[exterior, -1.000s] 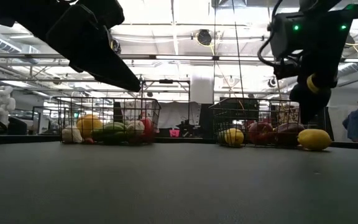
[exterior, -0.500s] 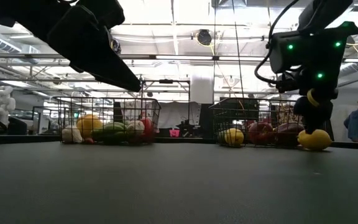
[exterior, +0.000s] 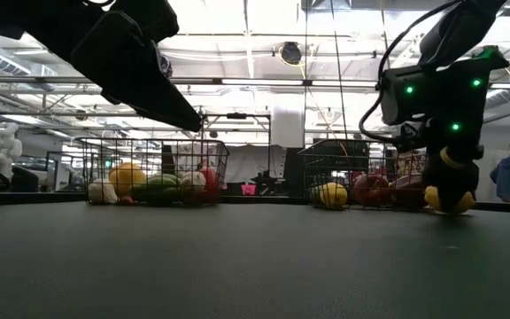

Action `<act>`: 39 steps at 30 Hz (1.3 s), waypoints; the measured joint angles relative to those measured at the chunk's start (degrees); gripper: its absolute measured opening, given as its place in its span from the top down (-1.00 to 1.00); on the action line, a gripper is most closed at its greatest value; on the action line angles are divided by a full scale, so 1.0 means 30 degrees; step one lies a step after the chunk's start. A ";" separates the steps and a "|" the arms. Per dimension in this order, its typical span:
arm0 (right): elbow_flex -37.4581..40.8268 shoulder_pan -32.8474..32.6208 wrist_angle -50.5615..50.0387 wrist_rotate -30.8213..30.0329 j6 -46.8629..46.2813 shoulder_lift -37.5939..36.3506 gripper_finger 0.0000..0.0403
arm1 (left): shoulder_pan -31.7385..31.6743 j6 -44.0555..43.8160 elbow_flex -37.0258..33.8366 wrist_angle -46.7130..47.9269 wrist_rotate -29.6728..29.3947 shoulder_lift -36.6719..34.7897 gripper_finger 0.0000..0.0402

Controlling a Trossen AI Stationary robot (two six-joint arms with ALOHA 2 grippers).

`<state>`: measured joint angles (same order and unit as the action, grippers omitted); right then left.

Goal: Sort produce into baskets
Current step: Put the yellow lemon into the right wire basket

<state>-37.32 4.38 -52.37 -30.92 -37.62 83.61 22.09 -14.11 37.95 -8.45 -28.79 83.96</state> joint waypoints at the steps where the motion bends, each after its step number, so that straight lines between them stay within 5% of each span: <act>1: 0.0000 0.0054 0.0059 0.0417 0.0122 0.0061 -0.53 | 0.0000 -0.0009 0.0000 0.0003 -0.0003 0.0000 -0.66; 15: -0.1243 -0.0955 0.0674 0.3890 -0.0199 -0.0210 -0.52 | 0.0000 -0.0002 0.0000 0.0005 0.0002 0.0000 -0.66; 31: -0.1253 -0.1000 0.0310 0.4675 -0.0814 -0.0212 -0.08 | 0.0020 -0.0051 0.0000 0.0007 0.0004 0.0000 -0.66; 39: -0.2883 -0.1939 0.1312 0.6655 -0.0364 -0.0349 -0.11 | 0.0015 -0.0109 0.0000 -0.0095 -0.0004 0.0000 -0.66</act>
<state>-45.97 -1.44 -48.43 -10.96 -38.71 82.57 22.13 -14.44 37.95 -8.73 -28.80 83.96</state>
